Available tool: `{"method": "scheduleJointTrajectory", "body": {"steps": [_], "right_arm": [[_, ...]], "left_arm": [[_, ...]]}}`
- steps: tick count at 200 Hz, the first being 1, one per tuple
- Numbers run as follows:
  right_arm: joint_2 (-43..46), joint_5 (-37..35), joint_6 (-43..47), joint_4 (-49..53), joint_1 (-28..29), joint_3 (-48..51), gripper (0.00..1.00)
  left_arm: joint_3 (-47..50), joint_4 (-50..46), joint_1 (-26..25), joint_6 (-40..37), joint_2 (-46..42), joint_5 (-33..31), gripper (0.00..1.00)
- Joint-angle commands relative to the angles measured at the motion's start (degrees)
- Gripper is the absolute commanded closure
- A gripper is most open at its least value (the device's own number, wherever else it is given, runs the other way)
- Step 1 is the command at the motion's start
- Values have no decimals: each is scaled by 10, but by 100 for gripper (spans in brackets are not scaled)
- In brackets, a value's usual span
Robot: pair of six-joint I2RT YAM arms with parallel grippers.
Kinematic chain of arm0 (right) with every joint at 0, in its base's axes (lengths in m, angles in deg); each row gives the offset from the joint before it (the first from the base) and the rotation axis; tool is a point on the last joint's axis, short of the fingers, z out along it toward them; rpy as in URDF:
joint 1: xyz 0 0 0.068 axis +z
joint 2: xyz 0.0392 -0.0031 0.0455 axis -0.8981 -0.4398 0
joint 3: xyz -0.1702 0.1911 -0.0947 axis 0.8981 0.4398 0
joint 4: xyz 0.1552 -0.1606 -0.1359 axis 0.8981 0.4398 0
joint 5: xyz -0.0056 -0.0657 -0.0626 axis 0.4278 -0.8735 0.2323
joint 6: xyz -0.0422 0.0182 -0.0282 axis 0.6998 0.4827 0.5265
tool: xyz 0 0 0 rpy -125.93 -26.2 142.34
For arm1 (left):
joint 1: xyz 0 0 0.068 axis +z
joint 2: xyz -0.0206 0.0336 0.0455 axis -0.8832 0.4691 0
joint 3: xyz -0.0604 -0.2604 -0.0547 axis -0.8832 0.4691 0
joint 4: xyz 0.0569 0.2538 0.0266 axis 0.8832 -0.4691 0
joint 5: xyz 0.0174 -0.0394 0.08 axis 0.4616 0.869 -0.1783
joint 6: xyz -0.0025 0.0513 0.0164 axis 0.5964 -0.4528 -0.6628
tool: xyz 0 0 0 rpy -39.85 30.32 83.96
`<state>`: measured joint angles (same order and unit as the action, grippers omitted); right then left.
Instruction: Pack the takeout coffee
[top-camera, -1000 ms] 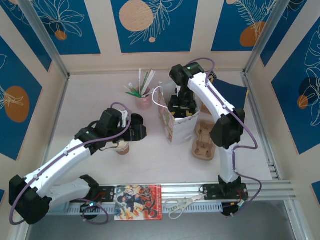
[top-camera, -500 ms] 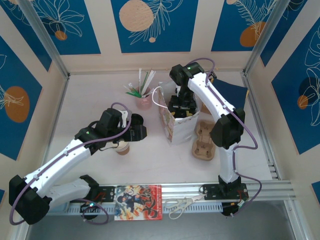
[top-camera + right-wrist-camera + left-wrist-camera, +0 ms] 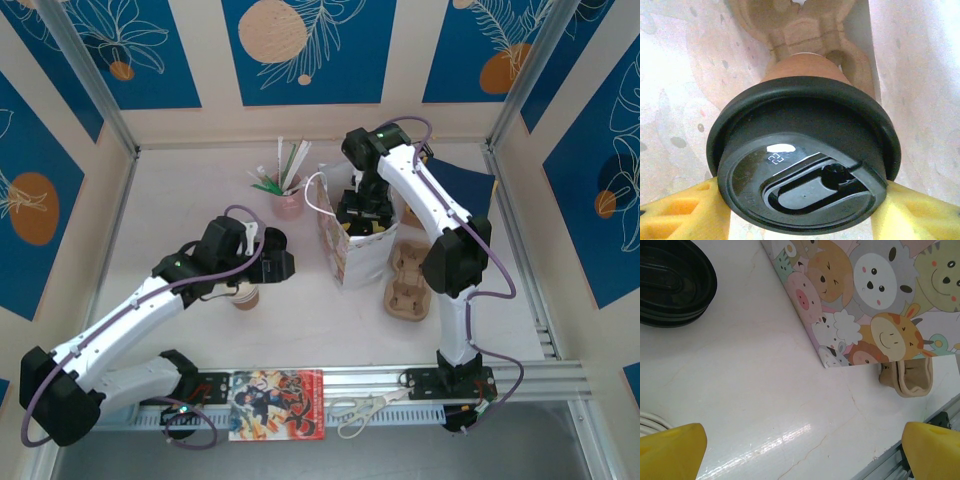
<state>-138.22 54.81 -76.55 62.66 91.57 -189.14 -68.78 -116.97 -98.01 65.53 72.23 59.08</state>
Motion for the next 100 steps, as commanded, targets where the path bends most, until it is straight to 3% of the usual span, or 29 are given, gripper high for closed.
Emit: {"method": "scheduleJointTrajectory", "body": {"steps": [1, 100], "right_arm": [[29, 28, 6, 30, -3, 4, 36], [26, 21, 5, 34, 1, 6, 36]], "left_arm": [[-10, 1, 6, -17, 5, 13, 0], [-6, 1, 6, -16, 3, 14, 0]]}}
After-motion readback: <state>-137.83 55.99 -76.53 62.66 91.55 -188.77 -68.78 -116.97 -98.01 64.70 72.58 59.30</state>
